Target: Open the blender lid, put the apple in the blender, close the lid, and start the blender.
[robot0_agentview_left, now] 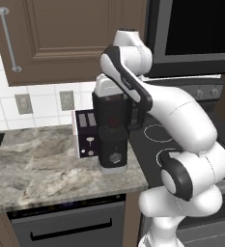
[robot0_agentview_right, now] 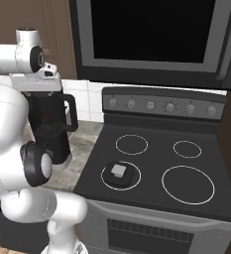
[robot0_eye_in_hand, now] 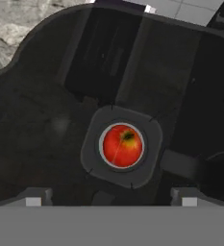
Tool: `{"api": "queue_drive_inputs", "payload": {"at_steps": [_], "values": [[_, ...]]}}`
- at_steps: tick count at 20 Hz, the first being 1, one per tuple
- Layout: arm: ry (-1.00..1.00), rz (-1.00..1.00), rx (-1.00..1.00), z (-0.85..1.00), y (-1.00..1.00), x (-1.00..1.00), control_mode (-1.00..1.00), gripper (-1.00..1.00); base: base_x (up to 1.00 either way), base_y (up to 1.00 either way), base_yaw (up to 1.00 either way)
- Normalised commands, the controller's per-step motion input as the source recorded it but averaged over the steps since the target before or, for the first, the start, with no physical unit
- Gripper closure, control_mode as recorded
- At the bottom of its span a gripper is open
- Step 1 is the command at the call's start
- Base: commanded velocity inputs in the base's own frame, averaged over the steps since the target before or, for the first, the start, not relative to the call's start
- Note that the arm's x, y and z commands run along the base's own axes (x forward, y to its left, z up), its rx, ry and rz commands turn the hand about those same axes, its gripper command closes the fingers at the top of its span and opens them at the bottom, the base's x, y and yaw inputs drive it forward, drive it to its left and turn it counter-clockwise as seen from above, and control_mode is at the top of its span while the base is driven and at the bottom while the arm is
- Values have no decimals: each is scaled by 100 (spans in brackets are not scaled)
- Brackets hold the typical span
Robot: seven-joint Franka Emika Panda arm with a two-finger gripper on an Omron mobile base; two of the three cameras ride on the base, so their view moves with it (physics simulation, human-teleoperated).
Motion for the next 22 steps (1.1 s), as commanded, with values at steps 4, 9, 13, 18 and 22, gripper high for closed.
{"api": "queue_drive_inputs", "payload": {"at_steps": [4, 9, 13, 18, 22], "values": [[-6, -9, 0, 88, -43, -28, -100, -100, 0, 0, 0], [-7, -16, 1, 73, -56, -45, -100, -100, 0, 0, 0], [-2, -24, 12, -2, -91, -57, -100, -100, 0, 0, 0], [0, -26, 12, -87, -100, -44, -100, -100, 0, 0, 0], [2, -27, 7, -100, -100, -27, -100, -100, 0, 0, 0]]}}
